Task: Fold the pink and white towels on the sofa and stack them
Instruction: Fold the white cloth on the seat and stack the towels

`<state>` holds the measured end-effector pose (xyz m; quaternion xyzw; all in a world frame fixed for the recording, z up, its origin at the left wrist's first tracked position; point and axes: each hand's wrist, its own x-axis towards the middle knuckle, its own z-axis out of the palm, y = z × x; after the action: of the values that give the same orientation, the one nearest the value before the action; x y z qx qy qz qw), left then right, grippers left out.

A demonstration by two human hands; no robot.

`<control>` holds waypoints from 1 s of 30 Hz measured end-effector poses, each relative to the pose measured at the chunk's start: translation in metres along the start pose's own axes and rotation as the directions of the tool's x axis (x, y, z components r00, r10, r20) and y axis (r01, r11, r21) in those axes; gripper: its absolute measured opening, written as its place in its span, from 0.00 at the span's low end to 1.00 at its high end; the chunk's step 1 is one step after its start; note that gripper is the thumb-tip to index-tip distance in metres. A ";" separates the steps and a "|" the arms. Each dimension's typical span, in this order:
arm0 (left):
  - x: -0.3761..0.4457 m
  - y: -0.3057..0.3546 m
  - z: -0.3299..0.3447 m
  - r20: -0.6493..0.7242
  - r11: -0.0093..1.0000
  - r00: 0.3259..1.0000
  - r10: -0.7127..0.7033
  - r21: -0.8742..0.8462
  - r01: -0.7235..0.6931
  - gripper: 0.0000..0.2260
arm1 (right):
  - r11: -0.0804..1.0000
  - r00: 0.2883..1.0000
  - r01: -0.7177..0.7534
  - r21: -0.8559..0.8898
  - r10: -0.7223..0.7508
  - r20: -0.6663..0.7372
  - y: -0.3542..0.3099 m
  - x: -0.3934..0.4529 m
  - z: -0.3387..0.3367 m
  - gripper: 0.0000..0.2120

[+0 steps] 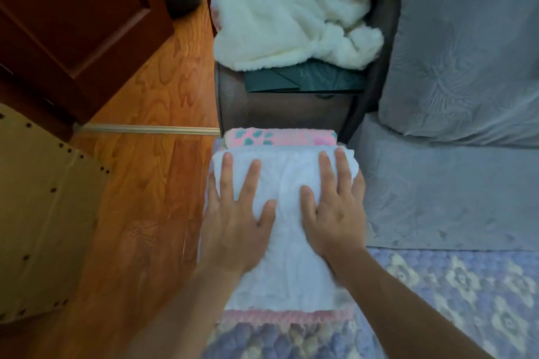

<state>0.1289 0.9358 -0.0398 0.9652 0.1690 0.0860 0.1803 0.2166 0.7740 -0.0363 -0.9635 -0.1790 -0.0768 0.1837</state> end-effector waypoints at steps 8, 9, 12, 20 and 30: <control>0.007 -0.004 -0.001 -0.001 0.853 0.931 -0.364 -0.401 0.333 0.36 | 0.930 0.970 -0.243 0.277 0.239 0.047 -0.001 0.002 -0.006 0.38; 0.008 -0.001 -0.006 0.028 0.801 0.913 -0.408 -0.469 0.373 0.36 | 0.880 0.951 -0.307 0.361 0.296 0.089 0.004 0.001 -0.011 0.39; 0.020 0.010 -0.029 -0.011 0.681 0.922 -0.386 -0.678 0.277 0.31 | 0.738 0.915 -0.395 0.547 0.368 0.165 0.009 0.005 -0.036 0.40; 0.043 0.015 -0.039 0.180 0.701 0.846 -0.501 -0.489 0.519 0.29 | 0.849 0.920 -0.391 0.354 0.347 0.185 -0.008 0.038 -0.040 0.37; 0.019 0.043 -0.013 -0.009 0.965 0.995 -0.097 0.246 0.096 0.27 | 0.991 0.997 -0.073 -0.108 0.073 -0.001 -0.025 0.022 -0.043 0.32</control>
<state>0.1565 0.9094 -0.0096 0.9708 0.2248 0.0541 0.0634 0.2242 0.7861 0.0162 -0.9780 -0.1396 -0.0782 0.1336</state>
